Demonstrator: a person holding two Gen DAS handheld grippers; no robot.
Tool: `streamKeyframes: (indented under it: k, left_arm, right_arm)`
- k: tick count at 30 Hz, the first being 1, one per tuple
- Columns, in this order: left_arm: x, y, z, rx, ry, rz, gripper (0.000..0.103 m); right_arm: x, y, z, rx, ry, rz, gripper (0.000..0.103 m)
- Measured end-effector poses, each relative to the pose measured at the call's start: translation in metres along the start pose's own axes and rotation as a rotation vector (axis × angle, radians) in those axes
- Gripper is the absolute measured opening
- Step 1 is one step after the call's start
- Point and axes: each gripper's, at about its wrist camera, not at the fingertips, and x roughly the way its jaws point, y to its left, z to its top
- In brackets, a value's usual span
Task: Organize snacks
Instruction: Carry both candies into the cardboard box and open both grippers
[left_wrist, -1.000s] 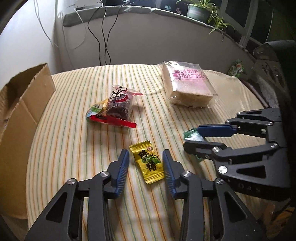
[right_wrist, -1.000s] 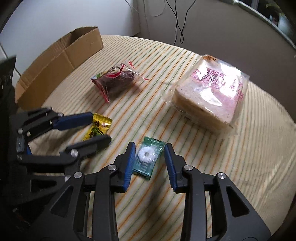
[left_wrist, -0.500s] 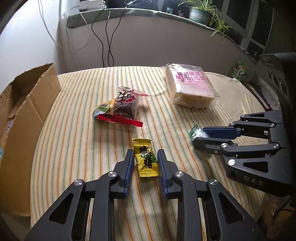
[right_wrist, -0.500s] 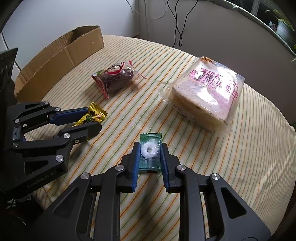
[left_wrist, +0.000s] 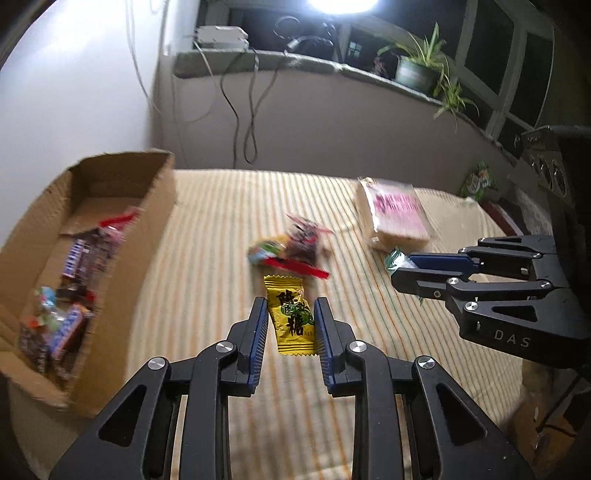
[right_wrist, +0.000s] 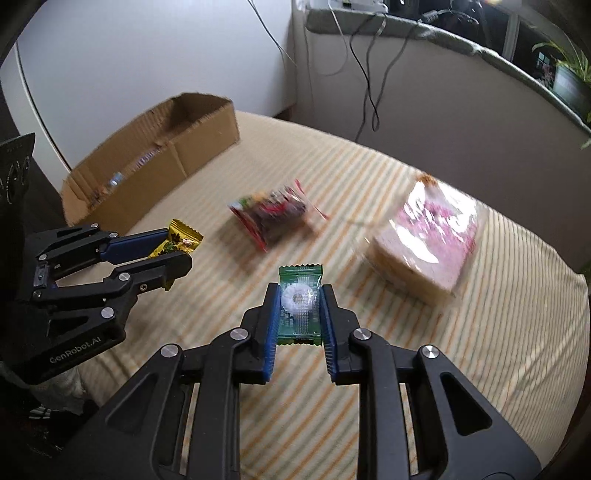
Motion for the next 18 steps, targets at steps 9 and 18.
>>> streamKeyframes:
  k: [9,18]
  left_arm:
    - [-0.034,0.044,0.007,-0.061,-0.073,0.058,0.024]
    - [-0.049,0.085,0.011,-0.119,-0.113,0.113,0.024]
  right_arm:
    - [-0.002,0.036,0.035,-0.051,-0.051,0.035,0.022]
    - [0.015,0.072,0.075,-0.095,-0.066,0.082,0.022]
